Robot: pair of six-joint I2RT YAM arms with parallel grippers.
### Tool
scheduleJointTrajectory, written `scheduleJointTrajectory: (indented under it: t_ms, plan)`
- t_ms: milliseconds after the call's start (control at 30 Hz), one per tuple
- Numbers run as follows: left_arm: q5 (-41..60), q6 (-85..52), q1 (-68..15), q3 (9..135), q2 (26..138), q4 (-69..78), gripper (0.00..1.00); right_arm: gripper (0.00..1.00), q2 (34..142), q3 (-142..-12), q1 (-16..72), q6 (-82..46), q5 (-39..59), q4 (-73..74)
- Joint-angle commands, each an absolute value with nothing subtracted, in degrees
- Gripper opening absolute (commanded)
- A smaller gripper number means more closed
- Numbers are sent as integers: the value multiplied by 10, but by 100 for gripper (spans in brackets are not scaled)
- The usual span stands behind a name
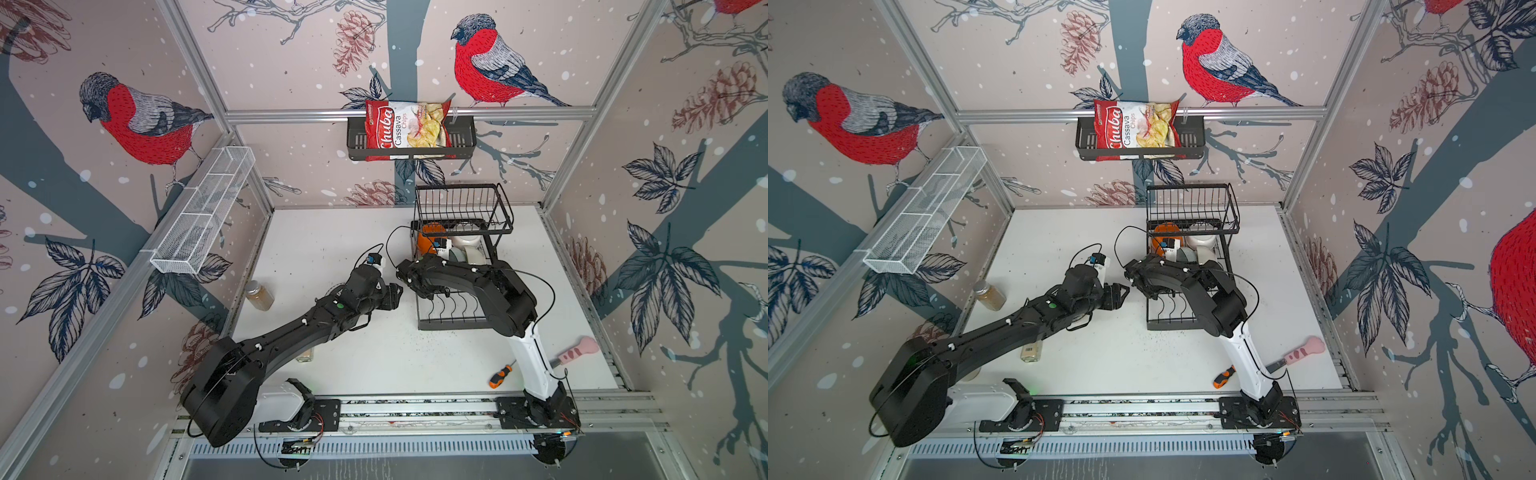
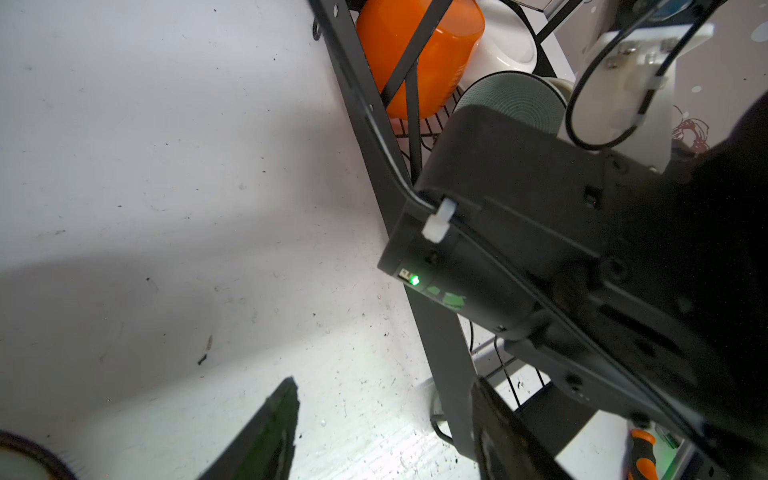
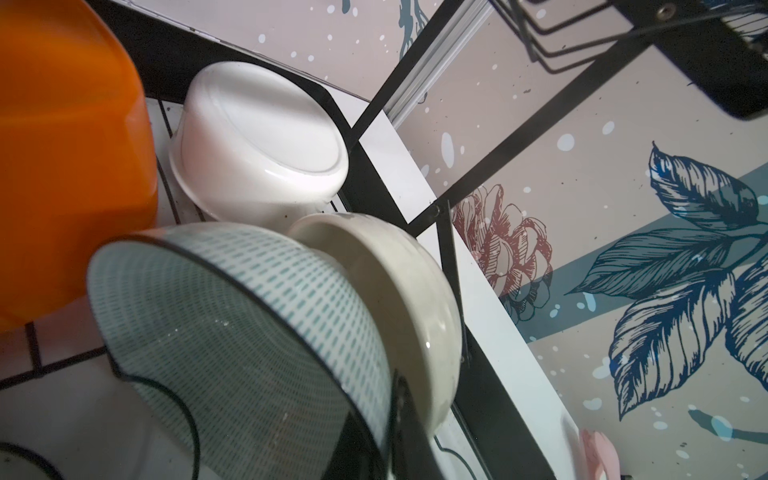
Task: Load the bowls into the dish rack
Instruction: 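Lower the pale green bowl into the rack beside the cream-white bowl, right gripper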
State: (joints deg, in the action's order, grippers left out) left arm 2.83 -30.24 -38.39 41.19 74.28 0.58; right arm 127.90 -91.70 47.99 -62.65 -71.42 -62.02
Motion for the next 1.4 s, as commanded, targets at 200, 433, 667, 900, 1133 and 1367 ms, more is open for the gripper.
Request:
scheduleJointTrajectory:
  t_ms: [200, 433, 667, 900, 1133, 1367]
  plan:
    - [25, -306, -382, 413, 743, 12, 65, 27, 1253, -889, 479, -568, -612, -522]
    - [28, -304, -382, 413, 743, 10, 65, 37, 1240, -882, 479, -562, -608, -516]
    - [26, -305, -382, 413, 744, 11, 65, 49, 1221, -867, 478, -553, -600, -503]
    - [23, -304, -382, 412, 744, 7, 65, 54, 1198, -850, 481, -537, -594, -481]
    - [13, -305, -382, 411, 741, 3, 65, 60, 1163, -826, 489, -516, -589, -453]
    - [1, -311, -383, 411, 741, -1, 65, 62, 1123, -796, 497, -494, -578, -421]
